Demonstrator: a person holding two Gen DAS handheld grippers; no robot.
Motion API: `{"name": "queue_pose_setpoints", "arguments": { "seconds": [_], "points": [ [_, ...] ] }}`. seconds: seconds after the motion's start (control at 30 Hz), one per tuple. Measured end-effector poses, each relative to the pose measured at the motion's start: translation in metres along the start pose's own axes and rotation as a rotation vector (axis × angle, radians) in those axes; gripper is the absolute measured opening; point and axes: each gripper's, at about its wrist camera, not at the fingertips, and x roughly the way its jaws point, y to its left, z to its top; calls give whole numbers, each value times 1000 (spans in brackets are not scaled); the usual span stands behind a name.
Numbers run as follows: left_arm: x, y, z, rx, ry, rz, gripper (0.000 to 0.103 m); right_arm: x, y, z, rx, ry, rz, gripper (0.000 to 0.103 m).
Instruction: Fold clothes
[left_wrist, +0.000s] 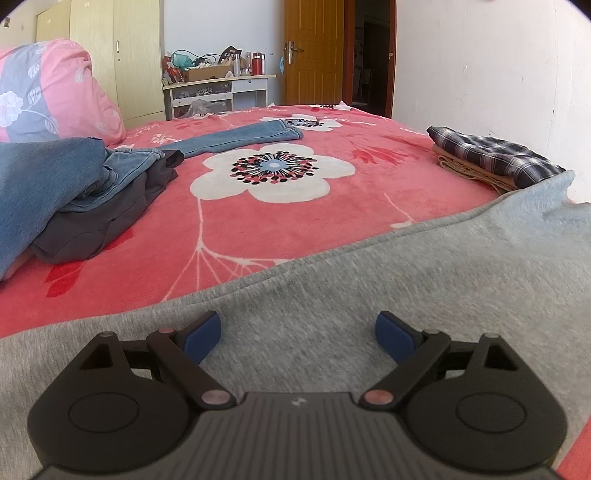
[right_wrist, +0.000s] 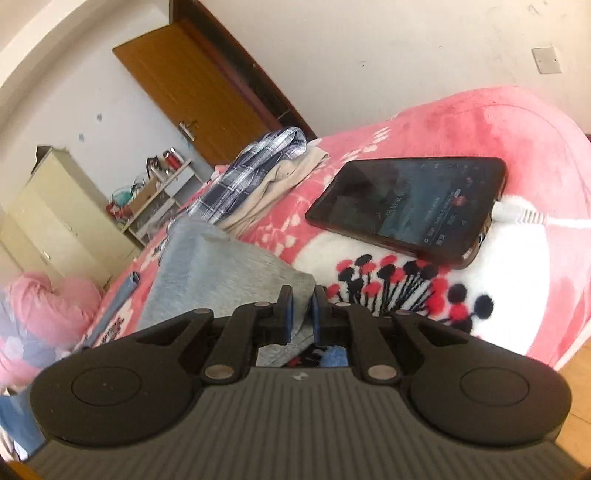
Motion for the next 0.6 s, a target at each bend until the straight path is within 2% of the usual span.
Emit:
{"name": "queue_pose_setpoints", "arguments": {
  "seconds": [0.1, 0.13, 0.27, 0.33, 0.4, 0.5, 0.53, 0.6],
  "points": [
    [0, 0, 0, 0, 0, 0, 92, 3, 15, 1, -46, -12, -42, 11],
    [0, 0, 0, 0, 0, 0, 92, 3, 20, 2, -62, -22, -66, 17],
    [0, 0, 0, 1, -1, 1, 92, -14, 40, 10, -151, -148, -182, 19],
    [0, 0, 0, 1, -2, 1, 92, -20, 61, 13, -235, -183, -170, 19],
    [-1, -1, 0, 1, -3, 2, 92, -9, 98, 11, -378, -150, -99, 19],
    [-1, -1, -1, 0, -4, 2, 92, 35, 150, 0, -552, -7, 42, 20],
    [-1, -1, -1, 0, -4, 1, 92, 53, 164, -3, -594, 41, 83, 20],
    [-1, 0, -1, -2, -4, 0, 92, 90, 178, -4, -616, 115, 105, 21]
  ]
}}
